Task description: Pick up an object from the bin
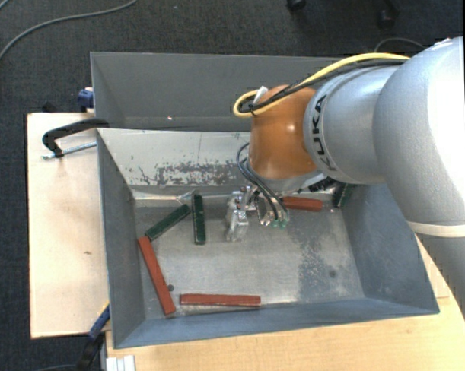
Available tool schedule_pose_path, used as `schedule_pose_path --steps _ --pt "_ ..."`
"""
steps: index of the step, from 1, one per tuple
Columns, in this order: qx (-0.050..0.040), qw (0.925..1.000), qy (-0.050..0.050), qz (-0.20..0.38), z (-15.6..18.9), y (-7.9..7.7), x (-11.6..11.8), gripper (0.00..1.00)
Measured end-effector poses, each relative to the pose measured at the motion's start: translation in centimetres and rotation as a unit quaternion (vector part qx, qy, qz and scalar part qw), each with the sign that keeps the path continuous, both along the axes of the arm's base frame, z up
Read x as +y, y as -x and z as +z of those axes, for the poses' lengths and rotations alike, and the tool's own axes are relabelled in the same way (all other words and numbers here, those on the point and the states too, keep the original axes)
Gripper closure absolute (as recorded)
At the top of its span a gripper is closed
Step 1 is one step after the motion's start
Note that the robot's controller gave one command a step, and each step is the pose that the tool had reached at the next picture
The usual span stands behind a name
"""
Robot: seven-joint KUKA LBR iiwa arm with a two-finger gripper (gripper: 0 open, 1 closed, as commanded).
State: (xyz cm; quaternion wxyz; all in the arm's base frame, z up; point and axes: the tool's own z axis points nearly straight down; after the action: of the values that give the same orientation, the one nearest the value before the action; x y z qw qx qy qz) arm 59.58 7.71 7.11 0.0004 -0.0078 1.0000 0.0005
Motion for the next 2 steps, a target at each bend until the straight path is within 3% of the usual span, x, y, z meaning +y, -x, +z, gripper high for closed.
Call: schedule_pose_path --steps 1,2 --pt "0.0 1.0 0.0 0.0 0.0 0.0 0.0 0.0" --pt "-0.0028 0.9993 -0.003 0.038 0.0 0.5 9.9 0.0"
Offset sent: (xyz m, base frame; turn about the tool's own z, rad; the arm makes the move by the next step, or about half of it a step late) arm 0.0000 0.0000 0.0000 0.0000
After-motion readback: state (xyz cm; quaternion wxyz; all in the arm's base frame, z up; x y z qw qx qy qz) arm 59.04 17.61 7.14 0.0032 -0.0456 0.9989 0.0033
